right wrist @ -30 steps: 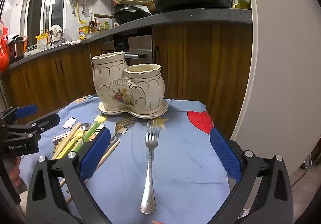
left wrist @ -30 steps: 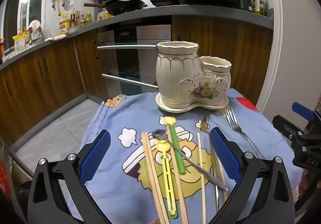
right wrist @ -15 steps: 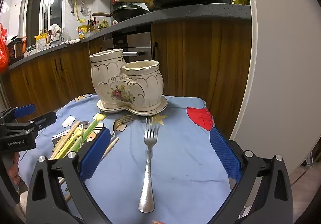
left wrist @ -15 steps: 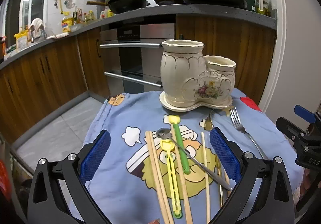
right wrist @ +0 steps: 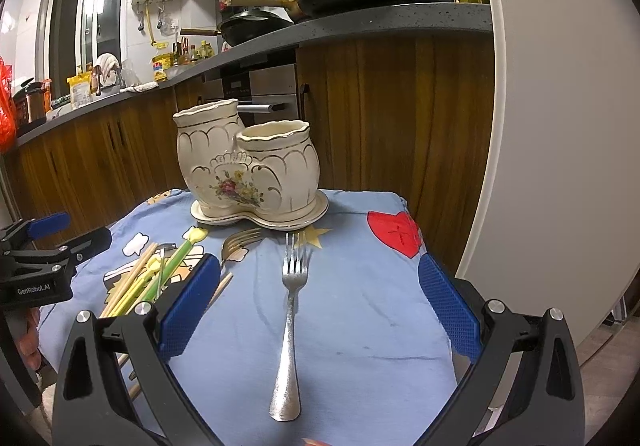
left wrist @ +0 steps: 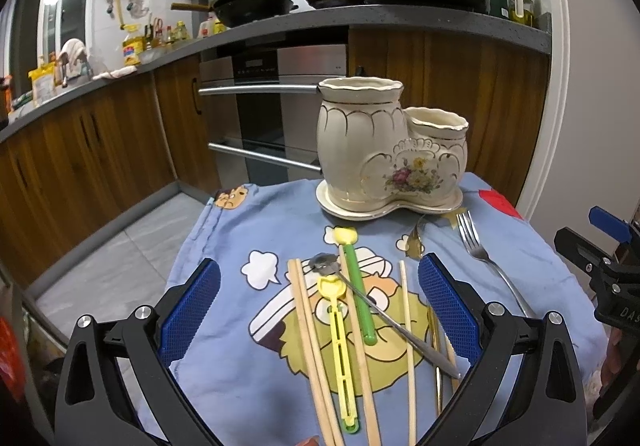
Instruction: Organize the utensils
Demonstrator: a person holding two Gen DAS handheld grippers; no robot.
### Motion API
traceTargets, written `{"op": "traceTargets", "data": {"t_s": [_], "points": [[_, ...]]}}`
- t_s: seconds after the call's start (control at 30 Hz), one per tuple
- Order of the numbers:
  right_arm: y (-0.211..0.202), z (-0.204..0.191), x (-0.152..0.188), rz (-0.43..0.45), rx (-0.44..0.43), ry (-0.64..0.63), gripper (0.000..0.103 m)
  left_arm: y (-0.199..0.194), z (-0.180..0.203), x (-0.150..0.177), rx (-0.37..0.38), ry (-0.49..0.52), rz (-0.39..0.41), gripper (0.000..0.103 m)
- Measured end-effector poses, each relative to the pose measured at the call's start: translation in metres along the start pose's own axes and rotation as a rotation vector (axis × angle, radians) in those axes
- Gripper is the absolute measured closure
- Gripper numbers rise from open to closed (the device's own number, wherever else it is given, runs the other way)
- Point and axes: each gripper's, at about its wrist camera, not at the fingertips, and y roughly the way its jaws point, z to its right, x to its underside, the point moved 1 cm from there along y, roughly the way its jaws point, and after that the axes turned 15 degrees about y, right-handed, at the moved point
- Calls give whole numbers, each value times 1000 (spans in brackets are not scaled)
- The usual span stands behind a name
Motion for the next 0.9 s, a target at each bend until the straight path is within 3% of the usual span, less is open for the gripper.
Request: {"op": "traceTargets", "data": {"t_s": [0.9], "points": [[2, -2, 1, -13, 1, -6, 5, -5, -4, -3, 0, 2, 4, 5]]}}
